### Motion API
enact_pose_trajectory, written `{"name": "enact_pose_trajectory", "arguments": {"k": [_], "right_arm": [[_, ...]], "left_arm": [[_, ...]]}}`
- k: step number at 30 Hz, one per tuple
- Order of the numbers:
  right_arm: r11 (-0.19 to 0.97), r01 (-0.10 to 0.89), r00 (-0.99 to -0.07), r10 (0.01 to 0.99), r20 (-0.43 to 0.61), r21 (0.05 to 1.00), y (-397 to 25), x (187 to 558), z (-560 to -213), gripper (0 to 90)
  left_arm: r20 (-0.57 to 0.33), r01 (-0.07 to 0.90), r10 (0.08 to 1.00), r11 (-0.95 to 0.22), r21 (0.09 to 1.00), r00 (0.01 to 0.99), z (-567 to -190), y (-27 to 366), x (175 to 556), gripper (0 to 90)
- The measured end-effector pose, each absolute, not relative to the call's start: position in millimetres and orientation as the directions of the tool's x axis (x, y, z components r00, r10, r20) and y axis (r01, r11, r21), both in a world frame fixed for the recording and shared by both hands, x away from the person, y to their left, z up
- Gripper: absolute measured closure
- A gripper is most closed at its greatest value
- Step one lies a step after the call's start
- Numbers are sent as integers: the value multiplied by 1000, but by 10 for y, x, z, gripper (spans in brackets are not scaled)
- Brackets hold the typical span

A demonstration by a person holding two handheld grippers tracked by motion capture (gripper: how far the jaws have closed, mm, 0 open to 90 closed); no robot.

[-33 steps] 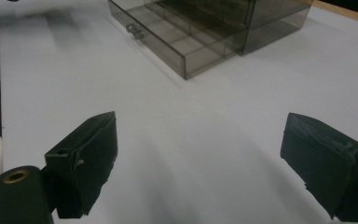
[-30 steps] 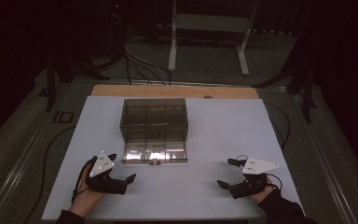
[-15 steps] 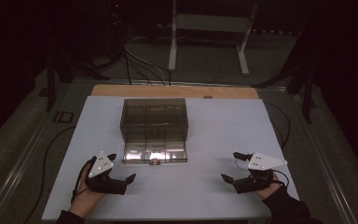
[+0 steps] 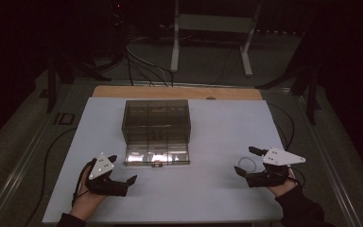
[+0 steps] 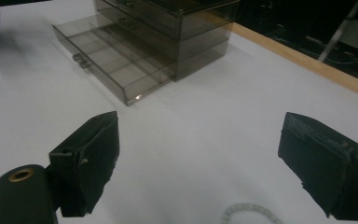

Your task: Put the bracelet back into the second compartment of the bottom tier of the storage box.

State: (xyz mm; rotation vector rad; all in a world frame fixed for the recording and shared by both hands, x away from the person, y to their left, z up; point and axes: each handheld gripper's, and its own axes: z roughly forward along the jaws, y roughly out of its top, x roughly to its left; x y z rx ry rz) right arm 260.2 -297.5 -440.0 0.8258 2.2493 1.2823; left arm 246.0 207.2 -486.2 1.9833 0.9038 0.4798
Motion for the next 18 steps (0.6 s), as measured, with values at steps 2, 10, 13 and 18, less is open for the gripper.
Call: {"name": "enact_pose_trajectory", "arguments": {"k": [2,10,13,18], "right_arm": [[395,289,-729,681,-66,872,-2999,2611,-4395,125],[355,352,-658,752,-41,866,-3185,2704,-4464,125],[319,399,-614,789,-9,860,-3278,2753,-4520,129],[287,466,-550,835,20,837,-3342,2848,-4656,132]], "left_arm": [[-13,407,747,-348,845,665,-4860,2067,2456,0],[-12,406,747,-348,845,665,-4855,2074,2454,0],[-13,406,746,-347,845,665,-4857,2072,2456,0],[-10,404,746,-350,845,666,-4857,2071,2454,0]]}}
